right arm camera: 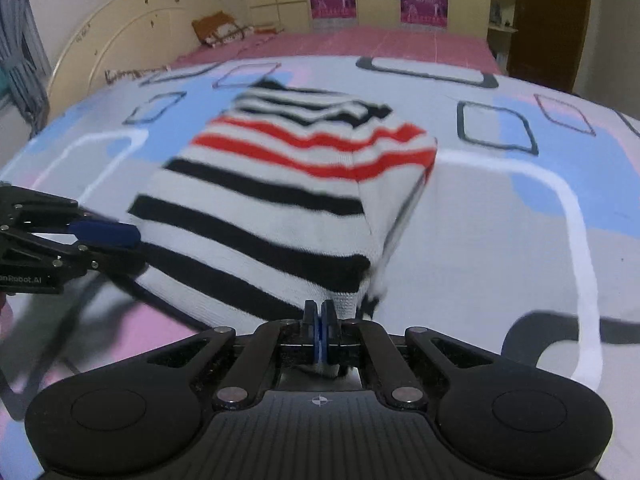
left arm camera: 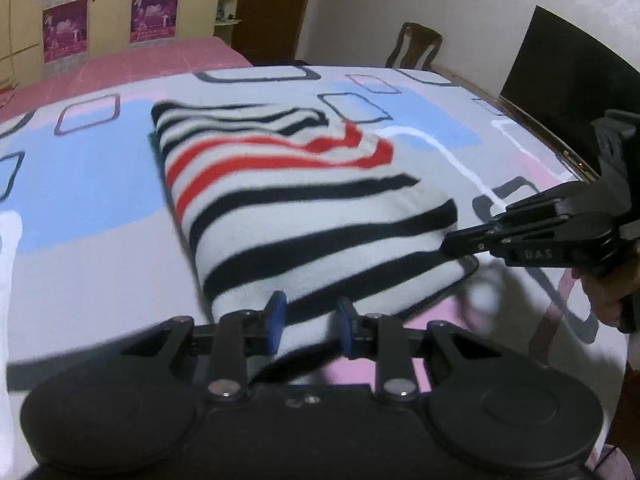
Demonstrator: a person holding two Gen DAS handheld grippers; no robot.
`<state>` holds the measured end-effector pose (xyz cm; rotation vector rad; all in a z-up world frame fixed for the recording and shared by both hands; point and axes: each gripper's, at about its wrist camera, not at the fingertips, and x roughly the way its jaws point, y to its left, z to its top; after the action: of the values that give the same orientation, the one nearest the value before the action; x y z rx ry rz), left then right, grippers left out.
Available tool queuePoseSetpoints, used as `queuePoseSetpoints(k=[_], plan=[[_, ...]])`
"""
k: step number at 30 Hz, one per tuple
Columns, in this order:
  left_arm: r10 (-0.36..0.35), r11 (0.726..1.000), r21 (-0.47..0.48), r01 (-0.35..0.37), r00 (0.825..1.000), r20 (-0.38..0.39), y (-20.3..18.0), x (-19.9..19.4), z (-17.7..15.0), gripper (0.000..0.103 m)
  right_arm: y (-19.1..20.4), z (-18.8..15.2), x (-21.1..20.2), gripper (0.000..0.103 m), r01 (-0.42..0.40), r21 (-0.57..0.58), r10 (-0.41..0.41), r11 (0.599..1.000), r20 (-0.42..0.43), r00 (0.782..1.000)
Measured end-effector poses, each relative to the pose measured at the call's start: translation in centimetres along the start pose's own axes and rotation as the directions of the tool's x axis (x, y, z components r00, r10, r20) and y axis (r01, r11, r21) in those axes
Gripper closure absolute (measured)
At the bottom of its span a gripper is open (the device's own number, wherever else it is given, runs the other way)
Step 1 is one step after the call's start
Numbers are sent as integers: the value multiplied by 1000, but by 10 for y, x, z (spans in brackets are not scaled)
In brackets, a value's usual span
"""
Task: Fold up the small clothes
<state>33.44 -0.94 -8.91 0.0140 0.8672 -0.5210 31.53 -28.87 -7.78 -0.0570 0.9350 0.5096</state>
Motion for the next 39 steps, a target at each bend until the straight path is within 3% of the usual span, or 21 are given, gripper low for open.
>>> queuePoseSetpoints(k=[6,11,15,17,20,22,28,32,39], plan=[[27,999,-40,-26,1000,10,-2,-5,1,77,-5,-1,-5,103,-8,39,7,999,14,1000],[51,997,-65,-46,995,82,-5,-32,5,77,-10,5,-42,103,-20,70,11,997,126,992],[78,991,-114,-65,990,120,-2,-26,16,77,-15,19,-43,103,2,103,-21,995,182,983],[78,989,-132,-61,989,125,0,-18,21,77,-18,24,-33,103,-5,112,-15,994,177,984],[54,984,-175,-42,996,66,7,5,17,77,-21,18,-1,103,38,94,-46,995,91,995],[40,976,-215,-23,997,73,10,2,17,77,-28,18,-3,103,13,124,-24,992,90,996],[115,983,-152,-100,989,96,-4,-14,20,77,-22,29,-35,103,-13,96,-5,995,187,982],[134,979,-158,-126,990,44,-7,1,19,77,-14,19,1,103,15,42,-17,999,56,998],[147,978,-152,-140,989,30,-7,0,19,77,-13,14,-3,103,4,33,-6,999,66,998]])
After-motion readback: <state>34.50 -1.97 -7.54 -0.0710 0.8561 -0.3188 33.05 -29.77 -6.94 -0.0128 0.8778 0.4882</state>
